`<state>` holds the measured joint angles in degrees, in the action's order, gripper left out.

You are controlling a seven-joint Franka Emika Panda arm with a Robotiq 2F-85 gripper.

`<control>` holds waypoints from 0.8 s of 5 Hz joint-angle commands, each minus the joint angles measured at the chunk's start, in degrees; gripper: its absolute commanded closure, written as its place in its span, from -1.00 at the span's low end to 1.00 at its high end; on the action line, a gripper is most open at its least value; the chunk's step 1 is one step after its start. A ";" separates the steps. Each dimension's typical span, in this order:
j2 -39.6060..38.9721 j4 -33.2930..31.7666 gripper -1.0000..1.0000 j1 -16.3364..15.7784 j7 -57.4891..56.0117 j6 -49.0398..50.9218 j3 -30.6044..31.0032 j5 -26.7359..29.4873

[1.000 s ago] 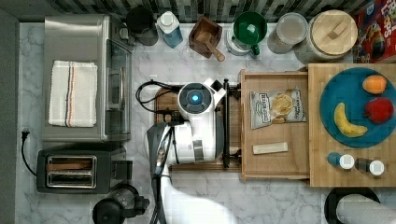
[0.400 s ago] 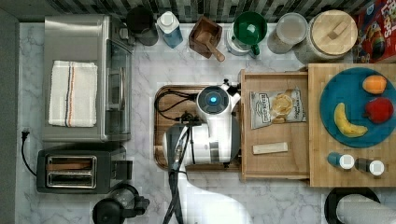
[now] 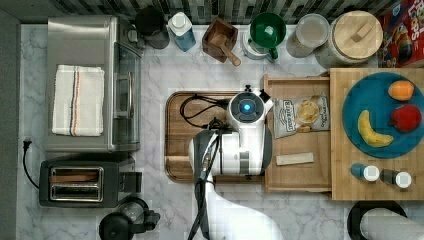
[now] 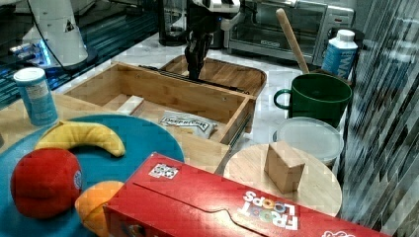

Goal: Close the drawer.

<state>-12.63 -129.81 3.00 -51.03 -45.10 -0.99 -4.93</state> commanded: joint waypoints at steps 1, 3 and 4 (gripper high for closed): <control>2.06 4.01 1.00 7.92 -14.92 -4.12 -5.51 -1.32; 1.77 4.11 1.00 12.21 -20.84 -6.77 -9.30 0.20; 0.67 4.52 1.00 14.10 -22.30 -9.89 -10.73 0.55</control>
<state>-12.79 -129.81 9.99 -70.22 -51.53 -4.75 -4.63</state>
